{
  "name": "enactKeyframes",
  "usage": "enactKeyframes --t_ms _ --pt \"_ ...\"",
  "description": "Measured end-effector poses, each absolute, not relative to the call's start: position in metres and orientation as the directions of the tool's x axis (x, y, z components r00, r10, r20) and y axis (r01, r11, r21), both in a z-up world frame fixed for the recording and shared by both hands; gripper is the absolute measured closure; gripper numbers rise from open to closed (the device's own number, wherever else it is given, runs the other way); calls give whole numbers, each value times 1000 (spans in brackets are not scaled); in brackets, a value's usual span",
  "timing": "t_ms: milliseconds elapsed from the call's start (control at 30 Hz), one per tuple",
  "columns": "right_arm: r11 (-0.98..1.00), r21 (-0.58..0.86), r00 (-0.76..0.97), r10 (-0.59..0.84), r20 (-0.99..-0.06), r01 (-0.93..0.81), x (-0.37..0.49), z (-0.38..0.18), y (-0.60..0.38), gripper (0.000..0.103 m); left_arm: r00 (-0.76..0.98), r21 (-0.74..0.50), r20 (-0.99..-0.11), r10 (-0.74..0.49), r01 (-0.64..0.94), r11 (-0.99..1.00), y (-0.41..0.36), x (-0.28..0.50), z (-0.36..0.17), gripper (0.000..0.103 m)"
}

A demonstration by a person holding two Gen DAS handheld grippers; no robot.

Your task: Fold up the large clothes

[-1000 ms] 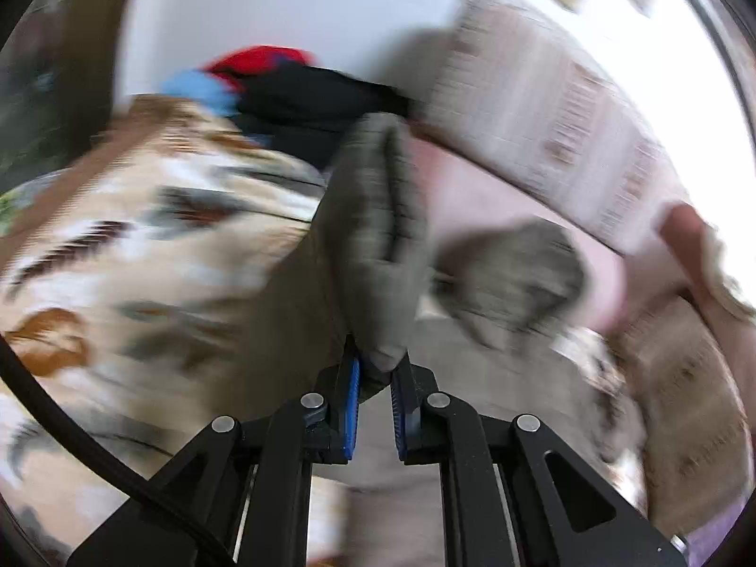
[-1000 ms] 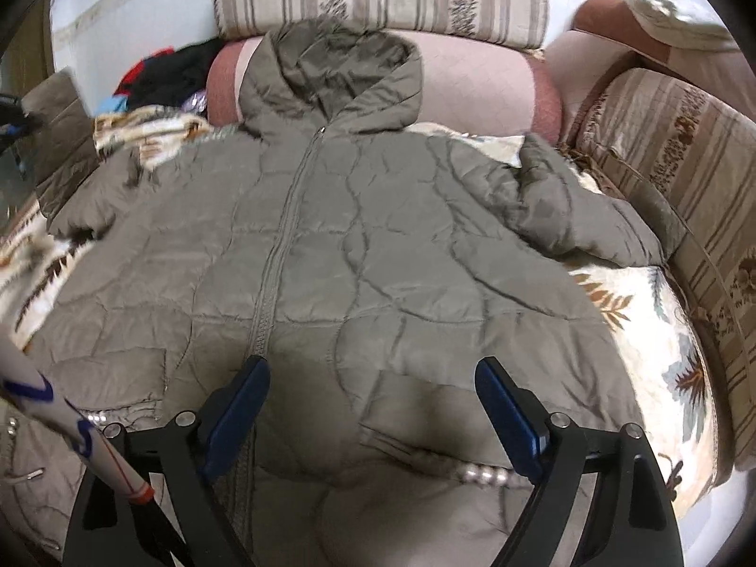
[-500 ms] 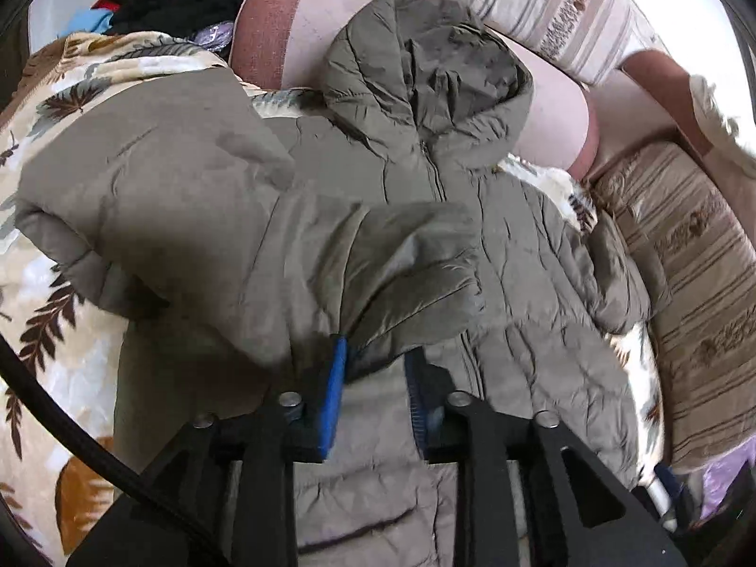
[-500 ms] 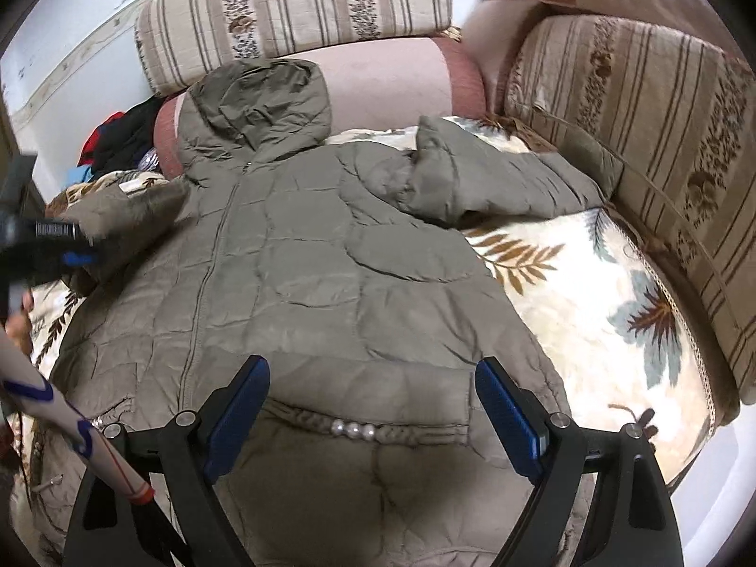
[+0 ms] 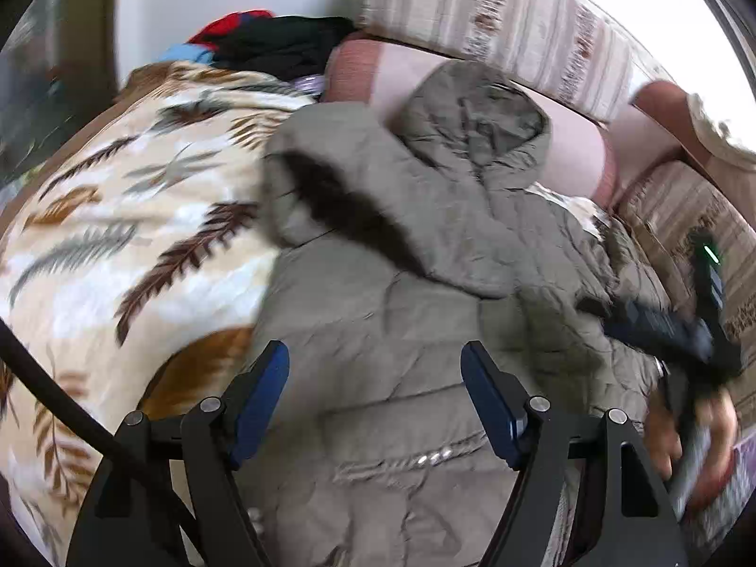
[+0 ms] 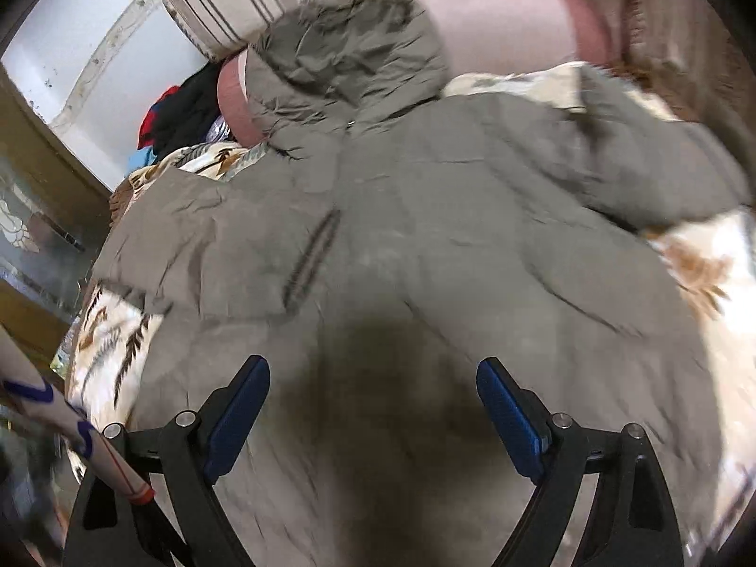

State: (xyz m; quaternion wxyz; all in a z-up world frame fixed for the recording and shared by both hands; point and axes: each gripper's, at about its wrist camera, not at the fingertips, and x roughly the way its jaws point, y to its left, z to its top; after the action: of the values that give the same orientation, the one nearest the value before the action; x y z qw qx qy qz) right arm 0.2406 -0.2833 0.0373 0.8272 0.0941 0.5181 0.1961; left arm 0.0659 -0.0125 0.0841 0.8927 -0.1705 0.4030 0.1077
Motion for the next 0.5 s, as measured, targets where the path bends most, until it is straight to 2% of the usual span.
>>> enactKeyframes --t_ms 200,267,300,333,367,400,500 --pt "869 456 239 492 -837 -194 305 -7 -215 12 626 -134 -762 167 -404 905 1 40 64 29" --pt "872 447 246 487 -838 -201 312 -9 -199 28 615 -103 -762 200 -421 901 3 35 58 29" --pt "862 463 227 502 -834 -207 315 -10 -191 52 612 -92 -762 212 -426 900 3 35 56 29" --pt "852 480 205 518 -830 -209 316 -10 -187 68 610 -86 -762 217 -428 900 4 35 55 29" --pt "852 478 197 517 -833 -214 317 -8 -184 73 608 -83 -763 218 -427 901 4 36 54 29" --pt "848 475 201 521 -830 -234 317 -4 -183 82 606 -82 -765 217 -426 901 3 36 53 29" --pt "865 406 260 481 -837 -294 315 17 -190 87 605 -109 -774 186 -416 903 2 39 53 29"
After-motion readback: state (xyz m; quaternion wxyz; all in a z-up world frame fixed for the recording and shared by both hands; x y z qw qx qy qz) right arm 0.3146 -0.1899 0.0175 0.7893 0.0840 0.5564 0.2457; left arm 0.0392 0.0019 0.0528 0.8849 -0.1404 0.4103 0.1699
